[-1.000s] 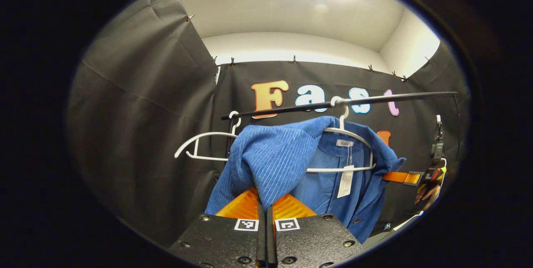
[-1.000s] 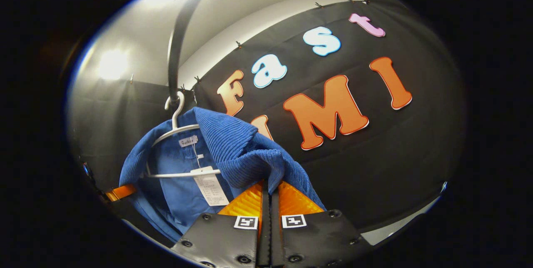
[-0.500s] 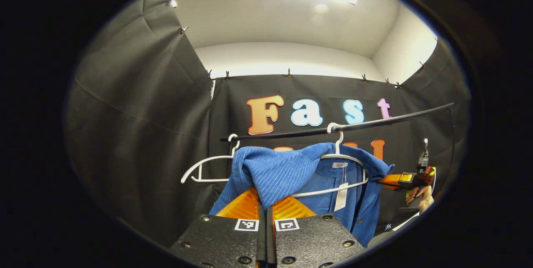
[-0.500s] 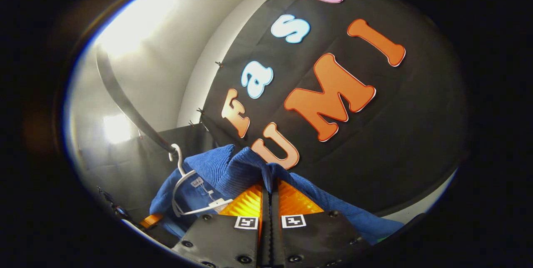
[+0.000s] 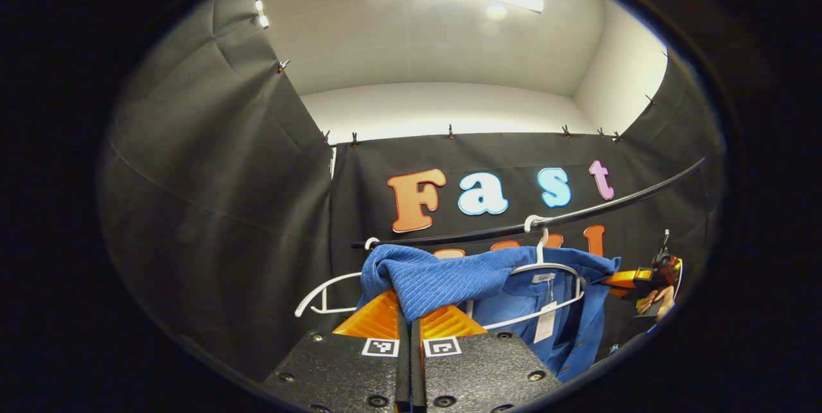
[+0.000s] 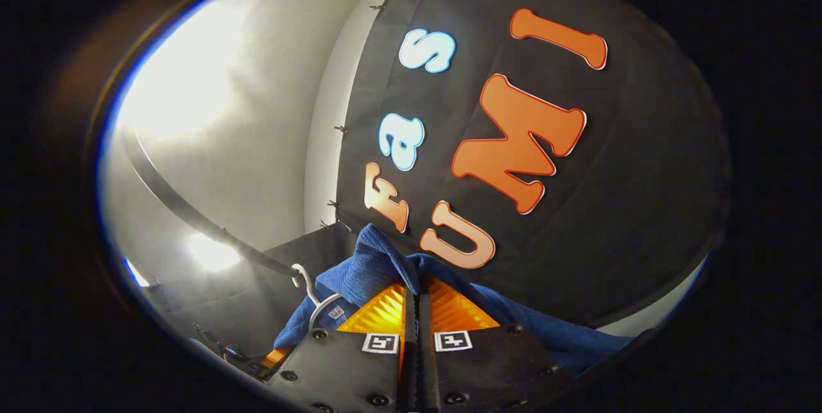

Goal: Grasp the clothes on the hanger with both hands and then place them into the laundry hamper below.

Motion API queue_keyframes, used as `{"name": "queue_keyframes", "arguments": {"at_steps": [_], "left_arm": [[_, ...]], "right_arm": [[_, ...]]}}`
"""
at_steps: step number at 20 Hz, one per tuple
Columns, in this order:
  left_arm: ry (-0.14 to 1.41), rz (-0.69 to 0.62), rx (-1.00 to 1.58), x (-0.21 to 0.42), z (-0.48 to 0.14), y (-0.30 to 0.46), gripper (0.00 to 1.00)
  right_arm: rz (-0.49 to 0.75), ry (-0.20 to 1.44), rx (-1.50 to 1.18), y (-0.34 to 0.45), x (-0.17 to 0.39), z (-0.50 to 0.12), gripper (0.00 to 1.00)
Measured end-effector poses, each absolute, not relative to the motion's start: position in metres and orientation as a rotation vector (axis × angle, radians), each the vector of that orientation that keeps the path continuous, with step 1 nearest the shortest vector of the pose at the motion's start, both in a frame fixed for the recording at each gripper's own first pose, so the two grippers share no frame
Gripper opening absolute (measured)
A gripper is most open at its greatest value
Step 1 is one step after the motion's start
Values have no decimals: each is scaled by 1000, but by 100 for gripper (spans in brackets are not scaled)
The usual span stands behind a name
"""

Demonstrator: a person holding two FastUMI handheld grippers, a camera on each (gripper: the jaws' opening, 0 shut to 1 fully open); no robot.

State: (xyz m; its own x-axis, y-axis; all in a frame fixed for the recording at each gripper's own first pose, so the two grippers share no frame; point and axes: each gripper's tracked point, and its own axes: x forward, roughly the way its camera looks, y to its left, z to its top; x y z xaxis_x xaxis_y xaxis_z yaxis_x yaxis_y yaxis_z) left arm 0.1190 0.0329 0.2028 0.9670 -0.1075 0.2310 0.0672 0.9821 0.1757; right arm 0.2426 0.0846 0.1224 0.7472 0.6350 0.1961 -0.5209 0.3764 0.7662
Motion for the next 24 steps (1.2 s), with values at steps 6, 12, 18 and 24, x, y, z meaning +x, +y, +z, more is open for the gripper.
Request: {"name": "queue_keyframes", "arguments": {"at_steps": [6,12,18,24], "left_arm": [[-226,-30,161,145,190,60,1],[-195,-25,120,163,173,66,0],[-201,-25,155,160,171,63,1],[-143,53,112,168,148,97,1]], "right_arm": [[672,84,942,65,258,134,7],[593,152,858,68,269,94,7],[574,233,838,82,272,43,7],[539,248,790,84,273,17,7]]}}
